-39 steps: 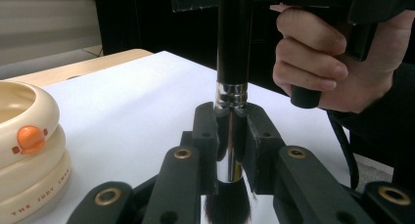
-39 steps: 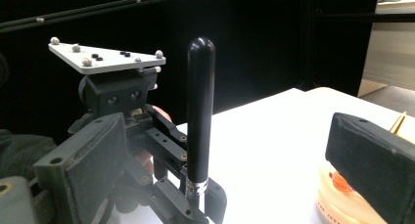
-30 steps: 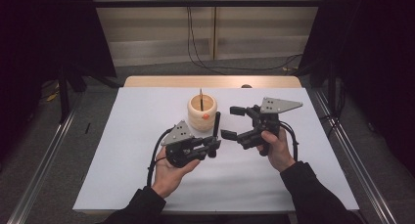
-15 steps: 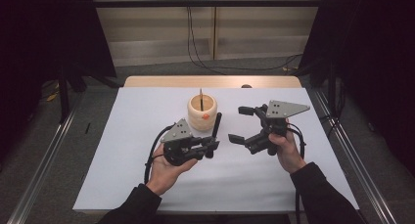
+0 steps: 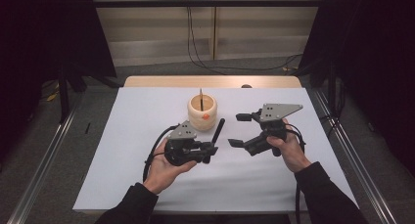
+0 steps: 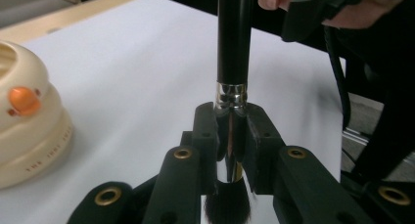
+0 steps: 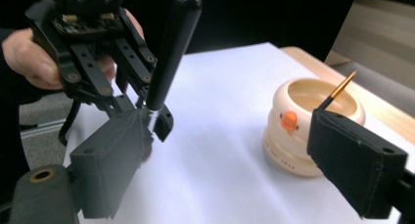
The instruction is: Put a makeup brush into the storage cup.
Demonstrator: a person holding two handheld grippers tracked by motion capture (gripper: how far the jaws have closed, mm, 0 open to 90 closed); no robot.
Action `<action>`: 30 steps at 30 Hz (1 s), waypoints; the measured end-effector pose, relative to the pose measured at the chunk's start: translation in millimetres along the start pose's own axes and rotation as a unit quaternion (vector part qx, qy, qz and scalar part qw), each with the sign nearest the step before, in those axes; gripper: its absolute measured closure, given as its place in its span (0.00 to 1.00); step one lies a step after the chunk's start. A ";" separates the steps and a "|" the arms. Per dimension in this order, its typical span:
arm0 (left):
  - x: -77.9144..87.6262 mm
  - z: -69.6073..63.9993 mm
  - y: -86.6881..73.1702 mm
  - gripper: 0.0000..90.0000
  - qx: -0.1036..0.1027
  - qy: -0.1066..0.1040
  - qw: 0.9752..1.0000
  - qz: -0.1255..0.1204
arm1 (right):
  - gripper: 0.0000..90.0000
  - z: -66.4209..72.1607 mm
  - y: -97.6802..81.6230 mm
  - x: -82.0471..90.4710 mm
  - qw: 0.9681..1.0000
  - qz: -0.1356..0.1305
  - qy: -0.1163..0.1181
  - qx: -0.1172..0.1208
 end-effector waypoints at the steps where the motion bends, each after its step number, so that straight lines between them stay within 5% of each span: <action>1: -0.4 -0.1 -0.6 0.87 0.002 -0.002 1.000 0.003 | 0.18 -0.3 -1.3 -0.3 1.000 0.006 0.006 -0.004; 7: 1.4 -0.7 -3.2 0.87 0.001 -0.006 1.000 0.027 | 0.14 0.8 -6.3 0.6 0.998 0.035 0.054 -0.025; 14: 3.9 -3.2 -4.2 0.87 -0.007 -0.010 0.998 0.060 | 0.12 2.3 -11.3 -2.2 0.996 0.077 0.043 -0.016; 20: 2.9 -2.7 -6.1 0.87 -0.006 -0.015 0.997 0.078 | 0.18 3.6 -12.9 -0.2 0.993 0.087 0.071 -0.022; 30: -1.8 -6.7 -7.3 0.87 -0.042 -0.029 0.988 0.147 | 0.28 3.2 -16.1 2.6 0.990 0.115 0.077 -0.017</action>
Point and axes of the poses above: each handheld gripper's, and its own axes: x roughly backward along the jaws, y roughly out of its top, z roughly to its left, the point moved 4 cm from there along -x, roughly forward along the jaws, and after that the axes turned 9 degrees about -z, right-handed, at the moved point
